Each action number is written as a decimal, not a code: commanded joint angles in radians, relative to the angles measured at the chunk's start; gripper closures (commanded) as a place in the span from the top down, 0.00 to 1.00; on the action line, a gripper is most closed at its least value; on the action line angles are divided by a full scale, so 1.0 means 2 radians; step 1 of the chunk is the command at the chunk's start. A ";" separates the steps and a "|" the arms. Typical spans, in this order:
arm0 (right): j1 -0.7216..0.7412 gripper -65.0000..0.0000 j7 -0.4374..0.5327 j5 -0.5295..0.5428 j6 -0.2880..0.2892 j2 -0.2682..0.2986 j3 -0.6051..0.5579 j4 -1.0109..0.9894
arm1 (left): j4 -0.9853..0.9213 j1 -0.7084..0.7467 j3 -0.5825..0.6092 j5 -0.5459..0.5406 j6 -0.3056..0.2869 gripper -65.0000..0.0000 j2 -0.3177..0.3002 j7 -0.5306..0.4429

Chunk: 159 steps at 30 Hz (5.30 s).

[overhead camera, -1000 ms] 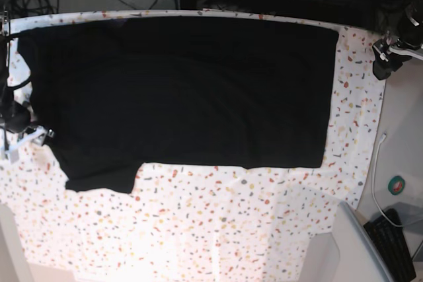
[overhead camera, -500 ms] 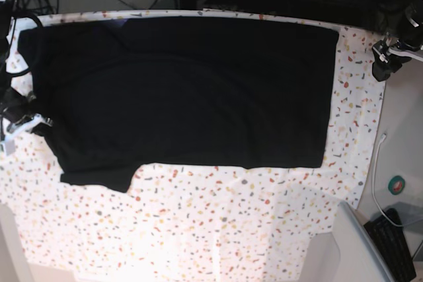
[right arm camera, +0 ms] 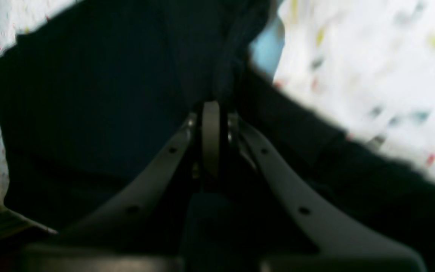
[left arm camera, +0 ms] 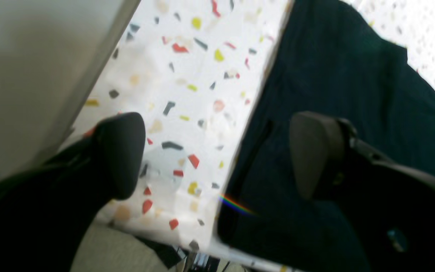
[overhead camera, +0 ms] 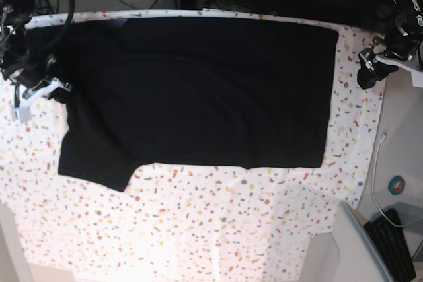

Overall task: Layout the t-shirt on the table in an organized manner, then fold the t-shirt properly
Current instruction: 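Release the shirt and move the right gripper to its side edge, then grasp the black shirt's side corners with both grippers, then lift the shirt's hem edge with both grippers and fold it over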

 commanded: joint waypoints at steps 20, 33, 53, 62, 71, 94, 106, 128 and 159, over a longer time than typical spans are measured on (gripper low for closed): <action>0.237 0.47 0.100 -0.219 -0.061 0.029 0.002 -0.225 | 0.004 0.007 -0.008 -0.007 -0.002 0.88 -0.011 -0.008; 0.279 0.46 0.187 -0.252 -0.036 0.024 0.002 -0.355 | 0.004 0.007 -0.008 -0.007 -0.002 0.88 -0.011 -0.008; 0.293 0.00 0.184 -0.251 -0.036 0.027 0.002 -0.376 | 0.009 -0.024 0.042 0.061 -0.002 0.88 -0.013 -0.008; 0.250 0.00 0.100 -0.249 -0.032 0.006 0.003 -0.199 | -0.102 -0.188 0.122 0.200 -0.002 0.88 -0.013 -0.005; 0.216 0.00 0.059 -0.249 -0.032 -0.007 0.002 -0.083 | -0.327 -0.356 0.162 0.253 -0.002 0.88 -0.013 -0.038; 0.215 0.00 0.057 -0.249 -0.031 -0.006 0.002 -0.081 | -0.233 -0.273 0.189 0.251 0.000 0.00 -0.013 -0.002; 0.209 0.00 0.055 -0.249 -0.031 -0.007 0.002 -0.081 | -0.092 -0.188 0.142 0.248 0.026 0.00 -0.007 0.107; 0.208 0.00 0.054 -0.249 -0.031 -0.007 0.002 -0.077 | -0.190 -0.271 0.143 0.245 0.019 0.82 -0.020 0.071; 0.209 0.00 0.056 -0.249 -0.031 -0.007 0.002 -0.077 | -0.556 -0.491 0.148 0.385 -0.003 0.82 -0.030 -0.130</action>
